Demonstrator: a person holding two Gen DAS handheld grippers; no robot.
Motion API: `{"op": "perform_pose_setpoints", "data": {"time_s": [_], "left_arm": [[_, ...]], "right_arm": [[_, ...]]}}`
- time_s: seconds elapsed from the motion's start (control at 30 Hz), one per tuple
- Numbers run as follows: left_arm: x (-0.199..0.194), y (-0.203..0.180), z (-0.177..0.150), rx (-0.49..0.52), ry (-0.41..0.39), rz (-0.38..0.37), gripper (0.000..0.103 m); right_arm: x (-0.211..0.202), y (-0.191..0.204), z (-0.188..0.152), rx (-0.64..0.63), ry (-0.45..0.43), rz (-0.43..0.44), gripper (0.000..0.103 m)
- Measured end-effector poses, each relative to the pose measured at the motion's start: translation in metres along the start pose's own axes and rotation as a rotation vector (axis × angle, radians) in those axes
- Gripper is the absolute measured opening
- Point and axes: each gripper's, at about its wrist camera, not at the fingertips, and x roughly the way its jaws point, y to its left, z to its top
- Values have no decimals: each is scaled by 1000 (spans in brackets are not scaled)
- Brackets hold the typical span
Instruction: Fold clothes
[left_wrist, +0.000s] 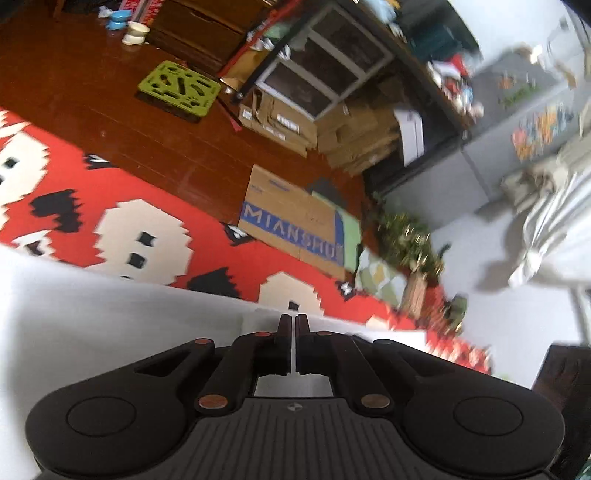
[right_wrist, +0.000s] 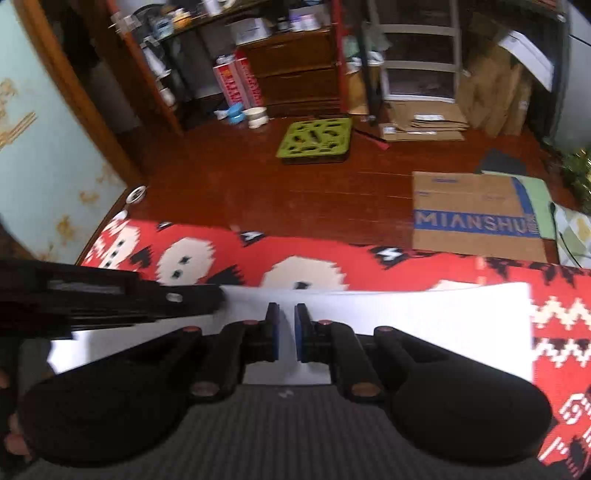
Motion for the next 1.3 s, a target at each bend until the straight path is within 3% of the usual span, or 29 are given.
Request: {"op": "perform_pose_setpoints", "data": {"time_s": [0.07, 0.2, 0.4, 0.5, 0.67, 0.83, 1.0, 1.13, 1.3], "left_arm": [[9, -4, -2, 42, 19, 40, 1], [10, -3, -3, 53, 7, 49, 1], [4, -7, -4, 49, -11, 55, 1], [-6, -17, -7, 60, -24, 23, 1], [-10, -39, -32, 94, 31, -42, 1], [-13, -37, -71, 173, 138, -2, 1], [-33, -25, -96, 243, 160, 55, 2], [-43, -28, -106, 261, 164, 94, 2], [-52, -53, -112, 280, 125, 40, 2]], "right_arm": [[-1, -12, 2, 28, 1, -19, 9], [-12, -41, 4, 36, -18, -78, 9], [-27, -106, 6, 98, -49, -197, 3], [-41, -127, 4, 120, -67, -231, 8], [-77, -122, -14, 124, -72, -137, 8], [-88, -95, -59, 101, 6, -79, 8], [-118, -110, -110, 139, 43, -113, 5], [-140, -126, -127, 186, 48, -119, 8], [-158, -137, -134, 257, 45, -136, 8]]}}
